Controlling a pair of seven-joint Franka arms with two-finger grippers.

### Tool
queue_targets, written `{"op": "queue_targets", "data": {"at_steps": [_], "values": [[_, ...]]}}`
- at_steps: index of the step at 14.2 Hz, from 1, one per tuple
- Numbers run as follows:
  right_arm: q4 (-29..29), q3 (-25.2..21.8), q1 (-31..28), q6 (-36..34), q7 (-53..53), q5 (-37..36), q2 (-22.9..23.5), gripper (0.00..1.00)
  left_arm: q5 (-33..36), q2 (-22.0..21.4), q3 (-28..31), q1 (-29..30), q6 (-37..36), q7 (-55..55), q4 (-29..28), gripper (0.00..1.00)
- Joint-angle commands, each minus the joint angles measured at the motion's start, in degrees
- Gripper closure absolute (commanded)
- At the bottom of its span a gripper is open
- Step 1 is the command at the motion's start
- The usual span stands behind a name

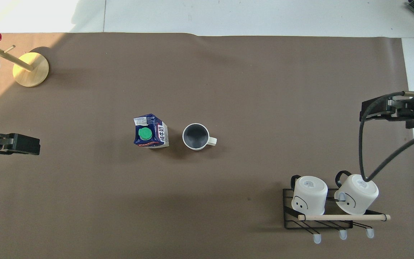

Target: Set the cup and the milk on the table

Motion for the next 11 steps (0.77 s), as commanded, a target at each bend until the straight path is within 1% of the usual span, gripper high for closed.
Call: {"op": "queue_targets", "data": {"at_steps": [1, 3, 11], "values": [[-1.3, 0.5, -1.3, 0.8, -1.7, 1.1, -1.0, 0.0, -1.9, -0.5, 0.6, 1.0, -0.7, 0.8, 0.2, 0.0], [-1.3, 0.5, -1.3, 0.8, -1.7, 1.1, -1.0, 0.0, -3.4, -0.4, 1.6, 0.9, -0.5, 0.6, 0.2, 0.0], [-0.8, 0.5, -1.8, 1.3, -2.2, 0.4, -0.7, 0.0, -3.3, -0.2, 1.8, 0.8, -0.5, 0.3, 1.1, 0.0]]}}
